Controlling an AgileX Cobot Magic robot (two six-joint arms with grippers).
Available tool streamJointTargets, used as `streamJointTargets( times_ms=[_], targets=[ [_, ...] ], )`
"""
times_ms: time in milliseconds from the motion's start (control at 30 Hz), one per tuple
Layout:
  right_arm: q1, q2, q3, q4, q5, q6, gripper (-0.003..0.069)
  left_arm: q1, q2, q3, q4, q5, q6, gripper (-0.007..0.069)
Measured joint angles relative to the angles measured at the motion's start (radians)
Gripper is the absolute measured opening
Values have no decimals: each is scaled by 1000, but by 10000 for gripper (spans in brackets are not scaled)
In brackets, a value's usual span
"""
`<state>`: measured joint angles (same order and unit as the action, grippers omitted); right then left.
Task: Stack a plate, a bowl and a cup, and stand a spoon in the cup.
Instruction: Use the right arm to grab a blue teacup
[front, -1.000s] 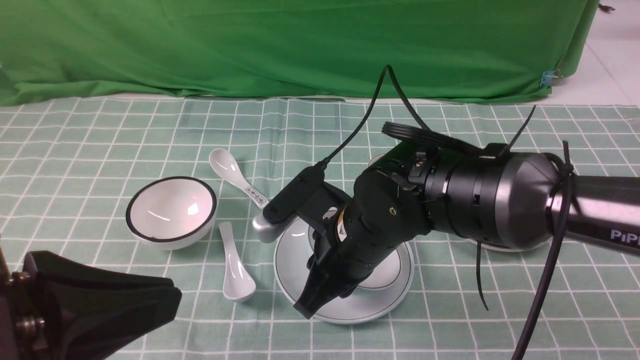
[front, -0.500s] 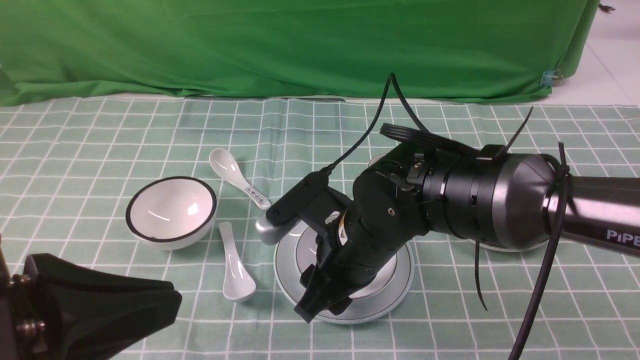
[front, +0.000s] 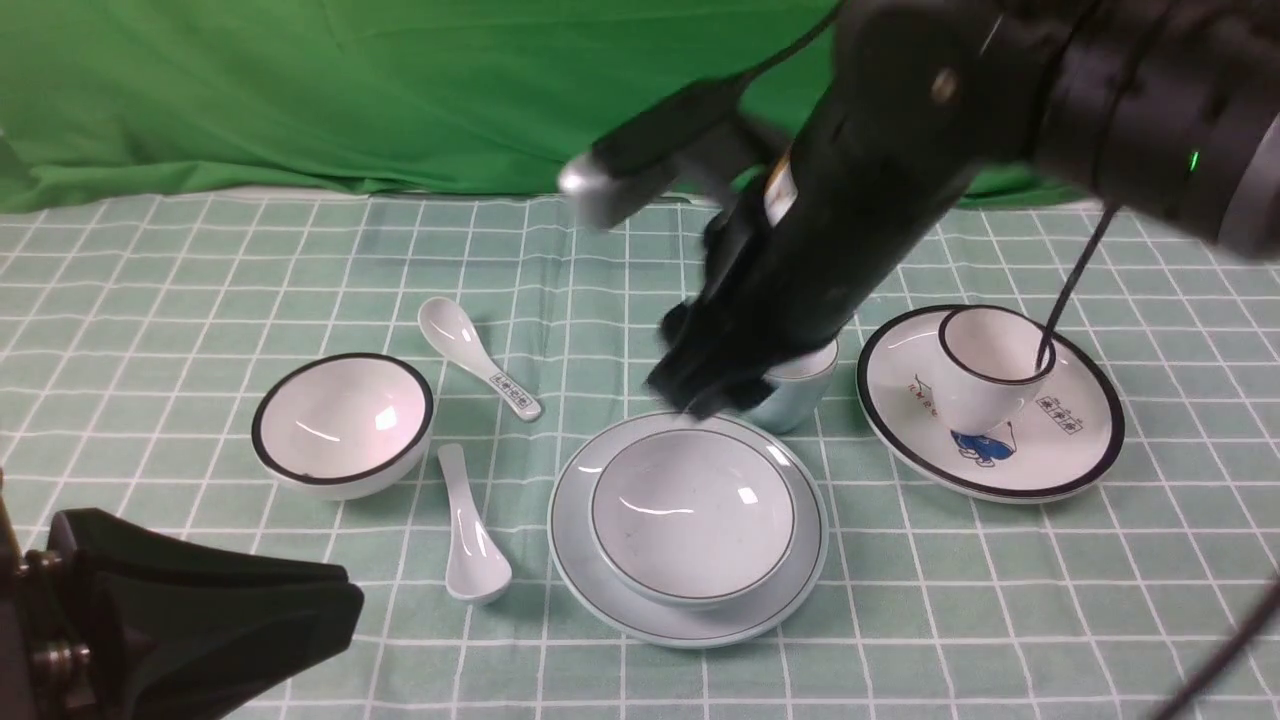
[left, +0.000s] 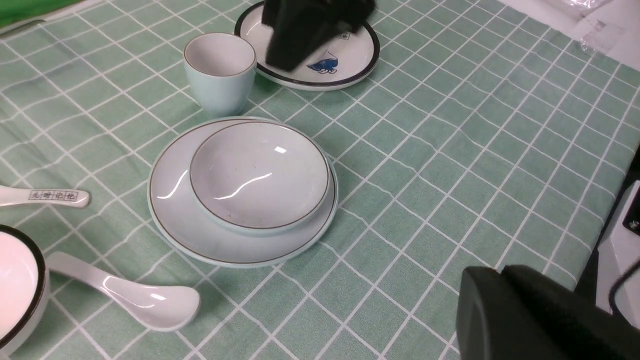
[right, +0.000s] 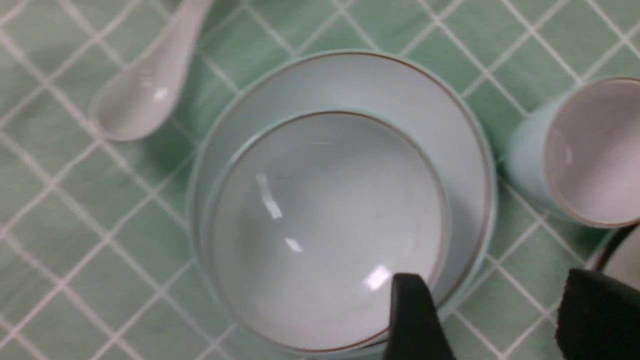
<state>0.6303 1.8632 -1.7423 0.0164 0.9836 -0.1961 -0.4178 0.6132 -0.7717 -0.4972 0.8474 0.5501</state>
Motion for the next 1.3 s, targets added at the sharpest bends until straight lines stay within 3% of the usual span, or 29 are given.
streamJointTargets(
  times_ms=[333, 1067, 1300],
  targets=[
    [-111, 194, -134, -1, 44, -68, 419, 0, 0, 0, 0, 10, 0, 8],
    [-118, 345, -229, 73, 11, -139, 418, 0, 0, 0, 3, 10, 0, 9],
    [-118, 388, -229, 72, 5, -140, 349, 0, 0, 0, 3, 16, 0, 9]
  ],
)
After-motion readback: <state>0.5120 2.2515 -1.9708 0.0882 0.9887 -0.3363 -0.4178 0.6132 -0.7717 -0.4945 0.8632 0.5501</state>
